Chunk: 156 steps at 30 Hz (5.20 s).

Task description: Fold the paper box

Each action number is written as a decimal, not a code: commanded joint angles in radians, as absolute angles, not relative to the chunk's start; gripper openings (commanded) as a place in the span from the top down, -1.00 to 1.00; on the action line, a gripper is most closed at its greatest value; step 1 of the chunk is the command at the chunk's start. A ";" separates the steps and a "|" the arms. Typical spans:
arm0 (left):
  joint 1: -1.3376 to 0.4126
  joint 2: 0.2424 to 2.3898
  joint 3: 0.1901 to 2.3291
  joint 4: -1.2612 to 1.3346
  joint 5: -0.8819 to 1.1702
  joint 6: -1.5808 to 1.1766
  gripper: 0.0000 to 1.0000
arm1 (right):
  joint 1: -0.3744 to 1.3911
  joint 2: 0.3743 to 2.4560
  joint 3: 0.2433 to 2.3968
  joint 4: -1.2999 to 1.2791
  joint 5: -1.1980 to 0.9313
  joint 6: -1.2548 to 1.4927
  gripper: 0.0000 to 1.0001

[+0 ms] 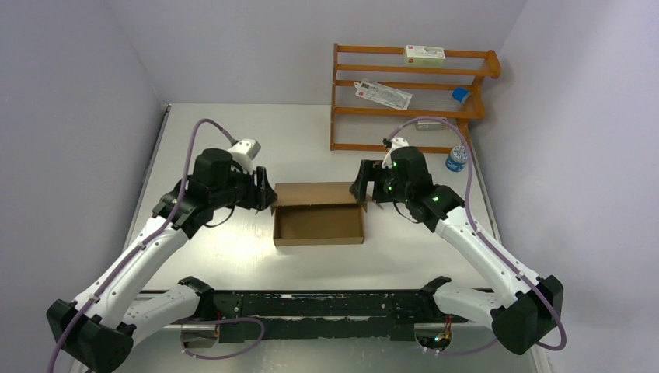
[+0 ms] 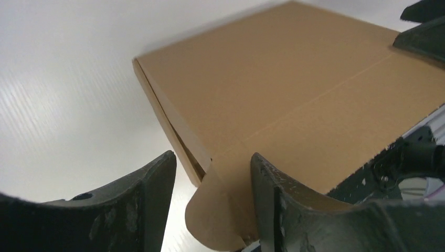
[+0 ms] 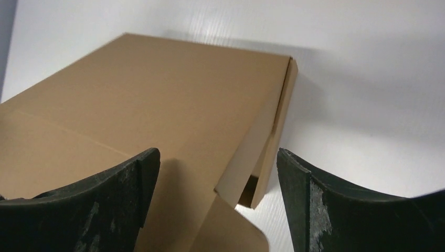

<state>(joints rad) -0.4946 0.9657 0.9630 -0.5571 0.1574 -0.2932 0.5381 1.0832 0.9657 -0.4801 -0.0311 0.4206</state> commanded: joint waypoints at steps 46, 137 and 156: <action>-0.500 1.238 0.556 0.162 0.041 -0.510 -0.03 | 0.384 1.464 0.749 0.154 -0.018 0.372 -0.58; -0.442 0.790 0.256 0.112 -0.183 -0.727 -0.74 | 1.382 1.569 0.880 -0.211 0.791 -0.139 -0.84; -0.422 0.705 0.299 0.060 -0.133 -0.741 -0.71 | 1.408 1.846 0.794 0.292 1.132 -0.511 0.14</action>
<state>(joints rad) -0.4324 0.7185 0.2573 0.0769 -0.1604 -0.7341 1.4250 1.8214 0.8215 0.1600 1.0801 -0.4423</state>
